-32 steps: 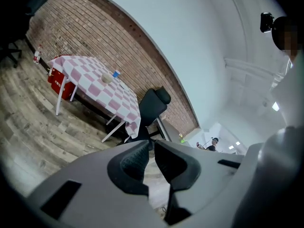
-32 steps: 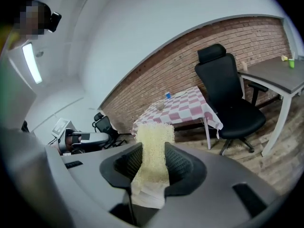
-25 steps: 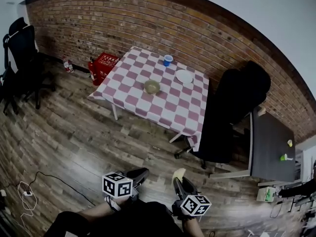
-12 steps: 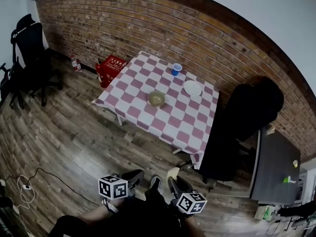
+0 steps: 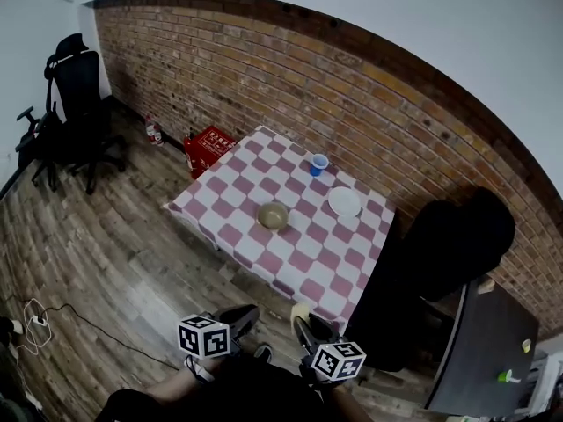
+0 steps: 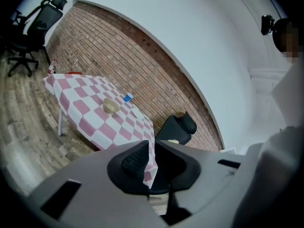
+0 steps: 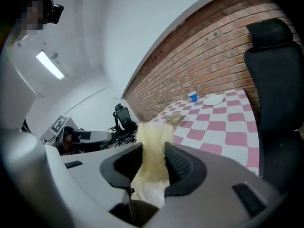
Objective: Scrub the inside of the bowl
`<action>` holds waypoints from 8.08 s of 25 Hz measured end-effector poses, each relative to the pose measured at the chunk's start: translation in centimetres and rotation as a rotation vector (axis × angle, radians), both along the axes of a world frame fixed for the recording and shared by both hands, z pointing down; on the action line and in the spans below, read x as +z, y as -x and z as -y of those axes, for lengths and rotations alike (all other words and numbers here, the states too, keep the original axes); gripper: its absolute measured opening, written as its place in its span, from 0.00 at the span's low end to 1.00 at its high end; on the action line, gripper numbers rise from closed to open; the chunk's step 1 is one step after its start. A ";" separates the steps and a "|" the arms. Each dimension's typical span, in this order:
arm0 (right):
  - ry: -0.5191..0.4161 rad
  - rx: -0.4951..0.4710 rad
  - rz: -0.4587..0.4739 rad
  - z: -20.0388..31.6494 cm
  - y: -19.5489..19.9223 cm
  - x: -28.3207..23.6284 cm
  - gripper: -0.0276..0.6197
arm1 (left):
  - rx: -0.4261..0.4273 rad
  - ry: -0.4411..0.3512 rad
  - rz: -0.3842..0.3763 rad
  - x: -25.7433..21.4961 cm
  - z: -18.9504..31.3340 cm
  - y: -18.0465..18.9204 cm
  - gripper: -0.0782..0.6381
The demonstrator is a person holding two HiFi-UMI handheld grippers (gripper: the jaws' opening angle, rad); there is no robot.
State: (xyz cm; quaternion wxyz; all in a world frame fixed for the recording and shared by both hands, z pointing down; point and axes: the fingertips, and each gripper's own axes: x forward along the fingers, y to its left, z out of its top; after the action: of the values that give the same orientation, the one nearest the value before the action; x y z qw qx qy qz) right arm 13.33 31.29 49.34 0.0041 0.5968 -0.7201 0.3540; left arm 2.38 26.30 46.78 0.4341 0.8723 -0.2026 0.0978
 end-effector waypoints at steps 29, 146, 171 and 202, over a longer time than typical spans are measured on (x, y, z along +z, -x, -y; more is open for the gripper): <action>0.120 0.050 -0.081 28.3 -6.7 2.1 0.28 | 0.055 0.097 0.031 4.0 29.4 -5.0 0.18; 0.390 -1.198 -1.241 39.4 -2.1 16.6 0.28 | 0.004 0.254 0.174 17.5 35.3 -9.1 0.33; 0.397 -1.181 -1.253 40.0 -2.9 16.6 0.28 | -0.018 0.335 0.187 18.6 35.4 -10.1 0.19; 0.430 -1.202 -1.281 38.4 -4.1 16.0 0.28 | -0.053 0.337 0.197 18.2 35.5 -10.2 0.18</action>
State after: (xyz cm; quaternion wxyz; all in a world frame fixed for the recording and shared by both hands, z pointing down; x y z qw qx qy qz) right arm 17.38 -7.11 65.36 0.6998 0.1893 -0.6885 0.0192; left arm 12.60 -9.20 64.94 0.5544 0.7678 -0.2479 0.2039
